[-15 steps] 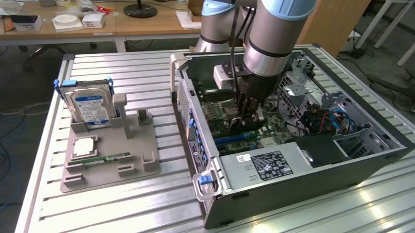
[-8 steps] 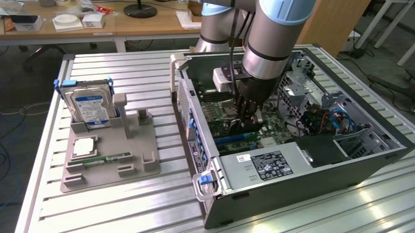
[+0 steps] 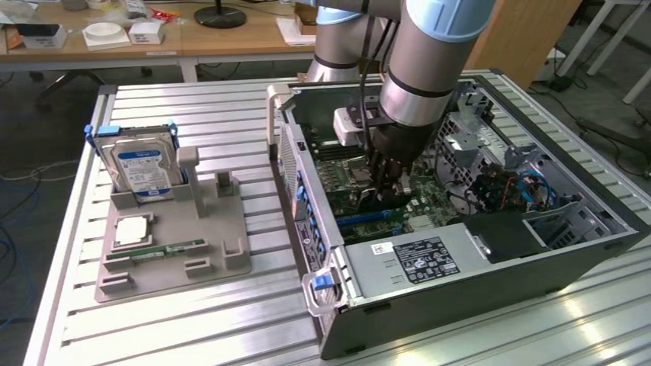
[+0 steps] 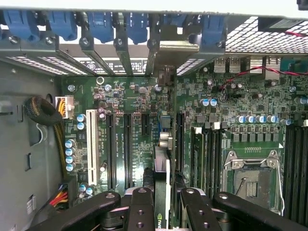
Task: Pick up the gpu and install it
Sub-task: 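Insert the gpu into the slot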
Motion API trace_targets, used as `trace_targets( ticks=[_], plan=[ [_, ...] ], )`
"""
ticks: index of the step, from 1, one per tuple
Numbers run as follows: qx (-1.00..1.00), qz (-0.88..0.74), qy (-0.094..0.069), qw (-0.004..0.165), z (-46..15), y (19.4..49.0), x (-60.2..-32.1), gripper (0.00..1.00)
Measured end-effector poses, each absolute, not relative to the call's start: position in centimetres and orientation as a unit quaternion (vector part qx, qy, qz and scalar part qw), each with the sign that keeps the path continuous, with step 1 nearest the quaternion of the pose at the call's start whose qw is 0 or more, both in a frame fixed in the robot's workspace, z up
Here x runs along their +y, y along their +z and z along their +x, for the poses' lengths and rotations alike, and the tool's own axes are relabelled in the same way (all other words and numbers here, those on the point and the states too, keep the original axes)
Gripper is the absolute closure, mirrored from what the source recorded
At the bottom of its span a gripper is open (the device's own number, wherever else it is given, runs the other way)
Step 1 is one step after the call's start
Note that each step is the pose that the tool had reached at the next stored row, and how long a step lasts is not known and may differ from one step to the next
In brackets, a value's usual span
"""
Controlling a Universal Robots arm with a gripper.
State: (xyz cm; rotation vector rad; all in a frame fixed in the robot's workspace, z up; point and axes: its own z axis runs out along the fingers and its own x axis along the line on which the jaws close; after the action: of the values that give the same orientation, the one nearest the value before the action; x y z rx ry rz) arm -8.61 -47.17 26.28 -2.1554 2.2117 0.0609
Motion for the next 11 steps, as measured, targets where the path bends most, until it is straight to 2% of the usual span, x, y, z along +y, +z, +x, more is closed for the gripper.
trace_targets(
  ticks=[11],
  plan=[
    [0.716,-0.697,0.020,0.026,-8.63,26.25,-47.44,0.74]
  ],
)
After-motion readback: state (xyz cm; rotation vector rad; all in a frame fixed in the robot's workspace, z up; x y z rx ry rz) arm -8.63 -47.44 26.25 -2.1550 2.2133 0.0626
